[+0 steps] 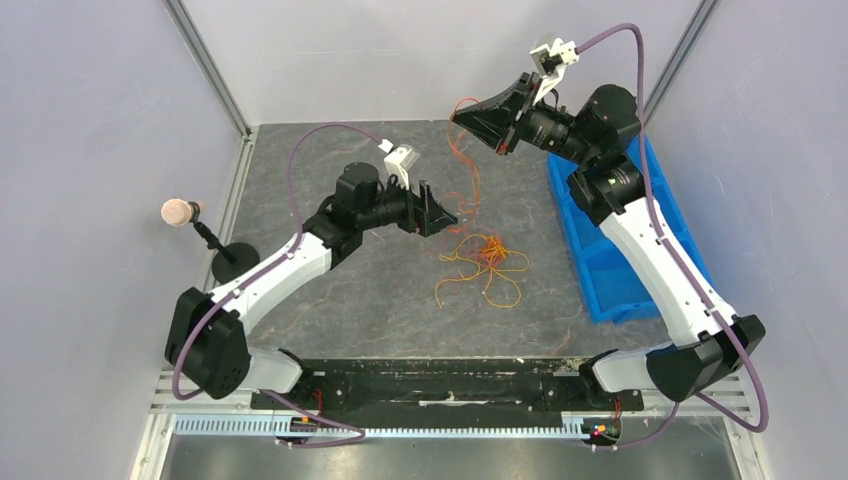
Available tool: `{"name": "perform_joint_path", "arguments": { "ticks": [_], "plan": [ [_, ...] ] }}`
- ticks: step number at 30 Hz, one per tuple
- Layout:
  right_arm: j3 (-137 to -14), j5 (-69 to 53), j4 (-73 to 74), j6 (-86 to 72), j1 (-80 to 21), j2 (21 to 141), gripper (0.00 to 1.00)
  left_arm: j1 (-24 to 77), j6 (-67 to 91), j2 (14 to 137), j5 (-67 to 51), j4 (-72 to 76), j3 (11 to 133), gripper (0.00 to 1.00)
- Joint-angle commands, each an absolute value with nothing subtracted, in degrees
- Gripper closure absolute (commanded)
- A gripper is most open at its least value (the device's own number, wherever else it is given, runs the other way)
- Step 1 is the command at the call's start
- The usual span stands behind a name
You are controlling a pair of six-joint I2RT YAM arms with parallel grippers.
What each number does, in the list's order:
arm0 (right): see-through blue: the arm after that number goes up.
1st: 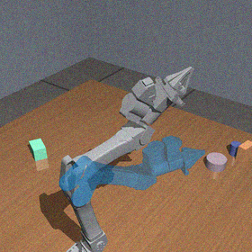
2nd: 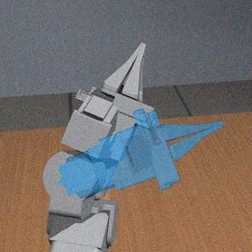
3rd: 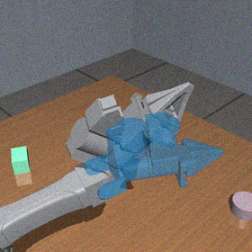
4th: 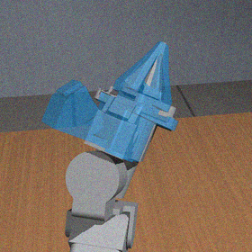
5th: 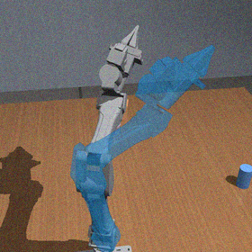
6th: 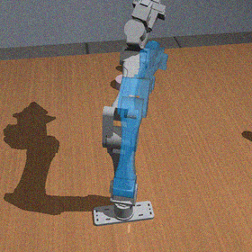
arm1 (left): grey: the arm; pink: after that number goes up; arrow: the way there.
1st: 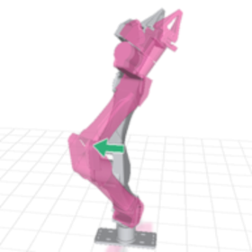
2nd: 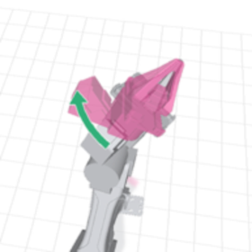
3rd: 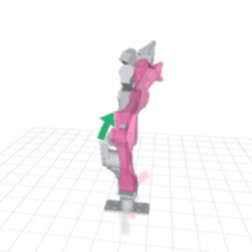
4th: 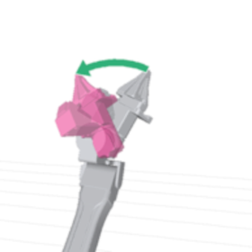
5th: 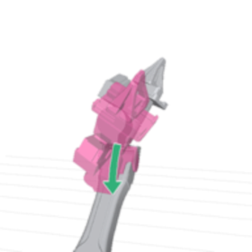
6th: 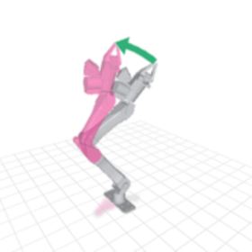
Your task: Untangle the cables
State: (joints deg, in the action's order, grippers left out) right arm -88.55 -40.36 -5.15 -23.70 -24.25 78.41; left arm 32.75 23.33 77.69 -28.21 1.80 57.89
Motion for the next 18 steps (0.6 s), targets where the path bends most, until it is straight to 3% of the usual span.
{"name": "perform_joint_path", "arguments": {
  "ticks": [1, 11, 18],
  "plan": [
    [-90.3, -42.5, -10.4, -28.7, -24.4, 76.1, 1.00, 31.6, 26.8, 80.7, -22.5, 7.2, 60.7, 0.18],
    [-101.0, -36.3, -11.7, -33.4, -20.4, 76.9, 1.00, 30.4, 19.9, 91.0, -3.3, -7.0, 62.5, 0.16],
    [-110.3, -34.4, -14.1, -37.3, -9.0, 80.1, 1.00, 25.9, 21.9, 90.6, -5.8, -7.3, 57.9, 0.15]
  ]
}}
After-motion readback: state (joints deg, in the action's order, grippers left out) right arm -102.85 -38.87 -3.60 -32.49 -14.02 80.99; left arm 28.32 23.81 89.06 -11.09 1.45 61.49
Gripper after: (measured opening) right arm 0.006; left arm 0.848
